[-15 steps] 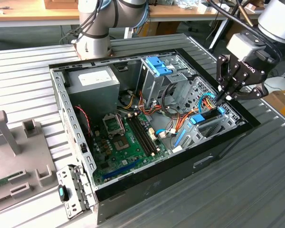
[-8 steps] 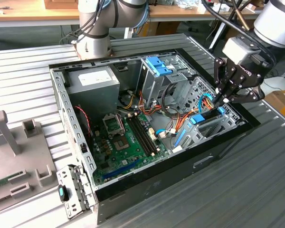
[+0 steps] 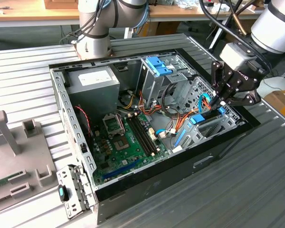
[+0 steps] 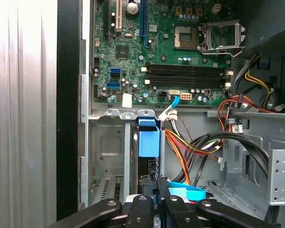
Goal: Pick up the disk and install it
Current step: 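Insert the first disk wire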
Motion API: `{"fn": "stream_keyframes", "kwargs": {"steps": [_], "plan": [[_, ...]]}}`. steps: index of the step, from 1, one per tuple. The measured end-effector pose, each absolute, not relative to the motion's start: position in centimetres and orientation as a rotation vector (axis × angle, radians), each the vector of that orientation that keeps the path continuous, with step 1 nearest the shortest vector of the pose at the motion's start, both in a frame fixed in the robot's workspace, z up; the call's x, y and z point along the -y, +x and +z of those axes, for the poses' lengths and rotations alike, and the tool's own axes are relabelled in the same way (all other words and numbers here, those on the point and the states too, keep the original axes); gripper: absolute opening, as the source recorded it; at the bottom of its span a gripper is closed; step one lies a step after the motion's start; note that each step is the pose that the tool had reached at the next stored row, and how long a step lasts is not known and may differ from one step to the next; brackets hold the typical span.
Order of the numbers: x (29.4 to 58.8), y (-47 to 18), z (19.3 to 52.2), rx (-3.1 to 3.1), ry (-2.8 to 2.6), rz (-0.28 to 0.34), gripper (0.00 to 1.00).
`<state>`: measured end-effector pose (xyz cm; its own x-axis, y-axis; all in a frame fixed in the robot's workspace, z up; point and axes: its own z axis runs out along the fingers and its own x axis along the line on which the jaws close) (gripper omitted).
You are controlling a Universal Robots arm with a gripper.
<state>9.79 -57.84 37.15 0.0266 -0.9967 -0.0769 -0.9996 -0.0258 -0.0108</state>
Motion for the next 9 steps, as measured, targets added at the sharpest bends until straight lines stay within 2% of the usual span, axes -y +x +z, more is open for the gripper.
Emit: {"fn": "stream_keyframes", "kwargs": {"steps": [4, 9], "plan": [[57.87, 9.74, 37.11, -2.129, -2.195, 0.091, 0.16], [58.29, 9.15, 36.52, -2.082, -2.196, 0.083, 0.16]]}}
